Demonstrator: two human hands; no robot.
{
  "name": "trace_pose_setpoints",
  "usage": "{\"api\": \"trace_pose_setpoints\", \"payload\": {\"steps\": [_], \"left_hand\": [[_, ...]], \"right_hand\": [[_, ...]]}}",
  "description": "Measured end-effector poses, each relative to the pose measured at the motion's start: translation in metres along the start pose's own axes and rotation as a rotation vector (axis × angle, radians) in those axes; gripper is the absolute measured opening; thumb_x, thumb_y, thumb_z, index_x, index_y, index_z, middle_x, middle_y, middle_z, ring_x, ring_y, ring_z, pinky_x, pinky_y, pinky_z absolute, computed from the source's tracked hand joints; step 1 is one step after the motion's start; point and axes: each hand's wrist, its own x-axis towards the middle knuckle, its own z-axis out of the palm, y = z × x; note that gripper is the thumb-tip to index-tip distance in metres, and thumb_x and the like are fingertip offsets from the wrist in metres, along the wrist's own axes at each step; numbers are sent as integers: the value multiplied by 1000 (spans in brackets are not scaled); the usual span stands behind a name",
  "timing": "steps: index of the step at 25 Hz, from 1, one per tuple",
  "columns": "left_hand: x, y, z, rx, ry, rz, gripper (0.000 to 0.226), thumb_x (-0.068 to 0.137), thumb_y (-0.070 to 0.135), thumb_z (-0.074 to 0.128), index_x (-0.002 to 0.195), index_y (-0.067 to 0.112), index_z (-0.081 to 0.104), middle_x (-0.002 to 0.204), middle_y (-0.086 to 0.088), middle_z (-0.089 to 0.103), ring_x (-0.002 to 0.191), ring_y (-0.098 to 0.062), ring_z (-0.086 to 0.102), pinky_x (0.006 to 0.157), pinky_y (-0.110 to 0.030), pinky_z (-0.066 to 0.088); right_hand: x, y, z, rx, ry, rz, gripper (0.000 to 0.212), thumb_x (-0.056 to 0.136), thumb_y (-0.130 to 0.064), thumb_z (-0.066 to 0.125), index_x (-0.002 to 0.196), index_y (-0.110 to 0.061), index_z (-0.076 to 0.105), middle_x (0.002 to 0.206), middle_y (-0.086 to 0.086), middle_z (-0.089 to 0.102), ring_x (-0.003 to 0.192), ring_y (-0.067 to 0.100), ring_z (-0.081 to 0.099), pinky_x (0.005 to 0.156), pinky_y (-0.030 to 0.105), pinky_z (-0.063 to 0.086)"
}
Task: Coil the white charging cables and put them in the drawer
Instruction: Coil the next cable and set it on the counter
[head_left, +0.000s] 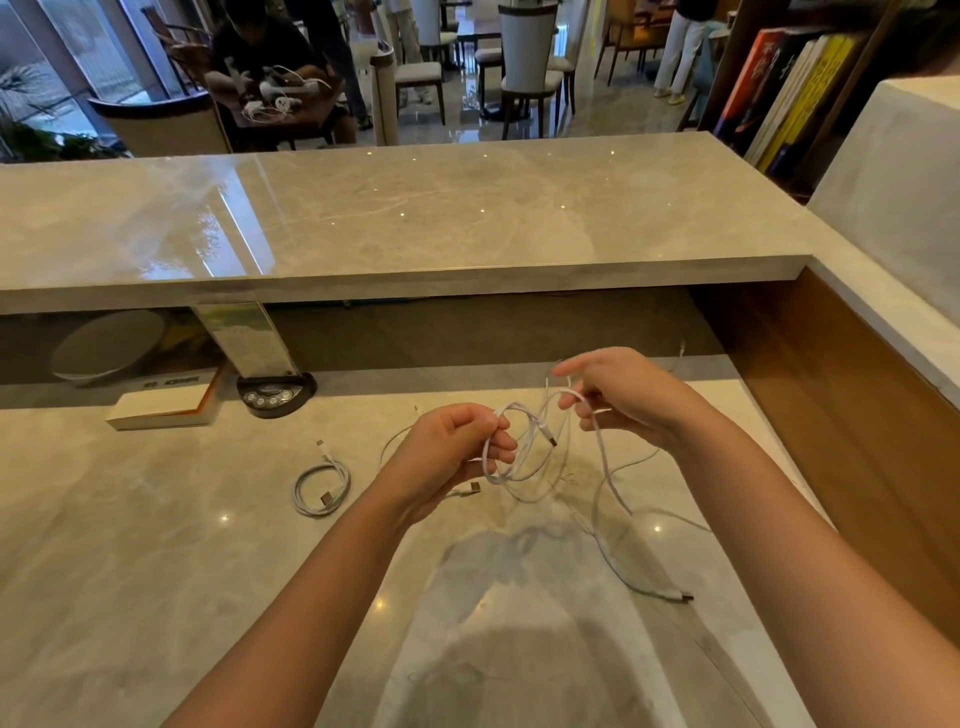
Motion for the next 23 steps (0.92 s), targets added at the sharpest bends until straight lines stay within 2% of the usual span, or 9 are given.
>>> {"api": "trace_pose_setpoints", "payload": {"steps": [2, 6, 9, 12, 15, 17, 19, 21, 23], "left_hand": [[-1, -6, 6, -42, 78, 31, 21, 95, 9, 45, 88, 5, 65, 76, -6, 71, 66, -11, 69, 64, -21, 56], [0, -9, 15, -167, 115, 64, 21, 94, 9, 47, 96, 3, 67, 93, -16, 73, 84, -21, 71, 73, -26, 58], [2, -13, 14, -223, 119, 55, 24, 94, 11, 48, 101, 2, 68, 97, -17, 72, 88, -22, 70, 80, -30, 57], [3, -14, 15, -456, 12, 19, 26, 96, 8, 44, 102, -4, 66, 94, -17, 71, 85, -20, 70, 82, -30, 57], [3, -13, 19, -604, 9, 20, 26, 96, 9, 43, 94, 2, 68, 90, -11, 74, 86, -17, 71, 79, -27, 57], [5, -12, 15, -638, 35, 42, 24, 96, 10, 43, 90, 4, 66, 80, -8, 73, 77, -14, 71, 74, -26, 58], [7, -10, 7, -727, 25, 75, 21, 96, 10, 42, 89, 5, 61, 69, -5, 64, 64, -10, 66, 70, -26, 58], [7, -8, -1, -772, -14, 100, 20, 96, 7, 39, 96, 4, 60, 62, 0, 56, 56, -7, 57, 71, -27, 57], [6, -6, -3, -757, -70, 94, 25, 95, 4, 37, 104, 3, 60, 62, 0, 53, 56, -7, 54, 75, -28, 57]], "right_hand": [[-8, -2, 12, 75, -17, -63, 36, 90, 6, 39, 119, -10, 53, 82, 13, 64, 63, 15, 59, 53, 22, 55], [-15, 8, 41, -2, 61, -196, 38, 85, 0, 55, 118, -17, 48, 86, 16, 69, 70, 24, 70, 69, 36, 61], [-15, 14, 50, -52, 166, -234, 40, 82, -12, 66, 114, -22, 44, 77, 6, 61, 64, 23, 71, 63, 34, 61], [-14, 19, 56, -94, 274, -249, 44, 77, -23, 71, 107, -23, 38, 74, 2, 48, 65, 32, 67, 62, 45, 59], [-15, 29, 61, -105, 339, -242, 48, 75, -38, 71, 100, -24, 33, 83, -1, 47, 62, 21, 59, 54, 35, 54], [-19, 41, 62, -110, 302, -261, 38, 78, -41, 68, 92, -29, 35, 84, -2, 47, 62, 19, 55, 53, 31, 48], [-23, 54, 56, -66, 165, -265, 22, 84, -31, 64, 88, -28, 43, 81, -3, 51, 53, 16, 51, 48, 27, 43], [-25, 61, 42, 5, -31, -241, 4, 88, -17, 60, 89, -18, 56, 72, 1, 55, 47, 14, 47, 45, 25, 38], [-26, 63, 28, 16, -141, -243, 9, 90, -8, 57, 86, -9, 65, 65, 2, 56, 47, 12, 45, 45, 24, 37]]}}
